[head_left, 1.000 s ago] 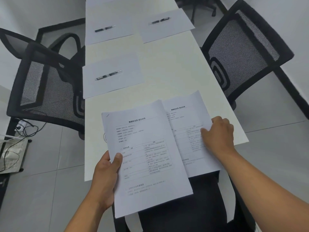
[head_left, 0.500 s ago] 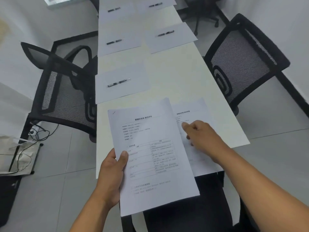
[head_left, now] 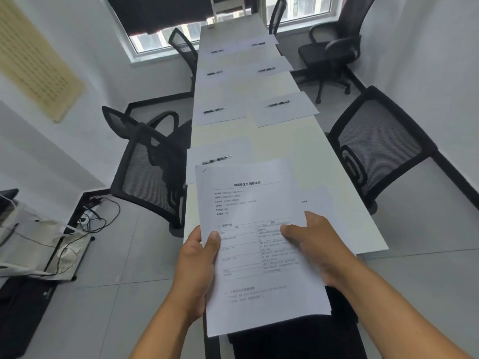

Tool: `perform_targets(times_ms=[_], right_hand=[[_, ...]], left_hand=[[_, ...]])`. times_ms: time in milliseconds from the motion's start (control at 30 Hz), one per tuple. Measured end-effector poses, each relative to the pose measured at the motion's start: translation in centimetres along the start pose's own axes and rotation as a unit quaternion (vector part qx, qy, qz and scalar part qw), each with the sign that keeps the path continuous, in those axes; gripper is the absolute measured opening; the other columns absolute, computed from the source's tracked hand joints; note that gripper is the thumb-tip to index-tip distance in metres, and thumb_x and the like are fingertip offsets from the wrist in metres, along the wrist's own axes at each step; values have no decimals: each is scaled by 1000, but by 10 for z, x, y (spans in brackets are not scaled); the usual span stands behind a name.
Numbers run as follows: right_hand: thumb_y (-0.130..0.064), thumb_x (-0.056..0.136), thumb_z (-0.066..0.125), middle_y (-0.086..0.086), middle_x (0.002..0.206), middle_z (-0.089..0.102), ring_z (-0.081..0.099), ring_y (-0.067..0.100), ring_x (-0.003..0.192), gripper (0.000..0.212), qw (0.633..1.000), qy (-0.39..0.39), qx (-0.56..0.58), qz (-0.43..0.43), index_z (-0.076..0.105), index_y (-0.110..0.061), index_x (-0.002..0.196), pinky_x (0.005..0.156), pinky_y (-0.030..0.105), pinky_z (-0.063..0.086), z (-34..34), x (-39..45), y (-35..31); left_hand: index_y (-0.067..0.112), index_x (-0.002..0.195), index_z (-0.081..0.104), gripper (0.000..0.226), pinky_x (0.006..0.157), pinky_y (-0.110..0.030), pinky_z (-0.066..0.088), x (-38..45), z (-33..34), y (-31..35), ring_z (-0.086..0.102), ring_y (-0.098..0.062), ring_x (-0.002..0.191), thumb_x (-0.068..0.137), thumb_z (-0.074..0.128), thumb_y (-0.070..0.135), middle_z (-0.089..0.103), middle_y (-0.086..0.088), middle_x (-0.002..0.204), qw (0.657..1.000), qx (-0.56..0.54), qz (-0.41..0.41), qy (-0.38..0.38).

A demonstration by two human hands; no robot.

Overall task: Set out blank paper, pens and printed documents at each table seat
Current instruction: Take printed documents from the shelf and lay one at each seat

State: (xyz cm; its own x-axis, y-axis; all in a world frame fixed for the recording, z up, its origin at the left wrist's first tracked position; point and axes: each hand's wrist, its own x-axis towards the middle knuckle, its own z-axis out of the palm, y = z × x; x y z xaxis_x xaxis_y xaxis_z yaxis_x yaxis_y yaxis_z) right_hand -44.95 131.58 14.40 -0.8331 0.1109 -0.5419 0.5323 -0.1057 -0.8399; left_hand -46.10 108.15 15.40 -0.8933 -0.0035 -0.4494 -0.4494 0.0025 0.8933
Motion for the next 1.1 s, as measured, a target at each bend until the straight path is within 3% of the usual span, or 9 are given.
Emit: perform_targets(times_ms=[100,467,567,867,1100], right_hand=[[-12,103,65,9,105,83,82,33,95,15,1000,1,-9,-24,71,-8,116,92,59,64,10,-19,-19],[-21,101,65,-5,100,83,82,23,89,14,991,18,-67,-113,72,-26,112,89,57,66,80,-85,-69],[-22,97,65,-6,98,83,82,22,89,14,988,24,-88,-127,72,-26,109,89,57,66,112,-101,-75],[-22,98,66,-11,96,81,80,16,87,10,970,36,-127,-205,73,-23,105,86,52,67,253,-152,-85],[-20,94,65,-5,96,82,80,22,89,10,963,39,-144,-226,74,-19,100,86,57,66,367,-177,-75]], left_hand=[[24,132,66,24,72,-35,67,-16,-7,18,83,-27,101,117,49,21,84,-4,115,999,5,33,7],[28,130,70,22,98,-58,63,-64,-76,63,81,-32,108,114,56,24,83,-3,120,995,0,91,41],[22,130,71,21,99,-58,62,-73,-107,67,81,-33,106,112,60,18,84,-6,118,994,-11,98,50],[22,126,72,19,93,-54,65,-110,-250,93,83,-27,102,109,66,16,85,-1,113,984,-9,160,74],[22,123,71,17,95,-54,65,-125,-367,95,83,-24,102,109,66,15,85,2,112,980,1,185,79]])
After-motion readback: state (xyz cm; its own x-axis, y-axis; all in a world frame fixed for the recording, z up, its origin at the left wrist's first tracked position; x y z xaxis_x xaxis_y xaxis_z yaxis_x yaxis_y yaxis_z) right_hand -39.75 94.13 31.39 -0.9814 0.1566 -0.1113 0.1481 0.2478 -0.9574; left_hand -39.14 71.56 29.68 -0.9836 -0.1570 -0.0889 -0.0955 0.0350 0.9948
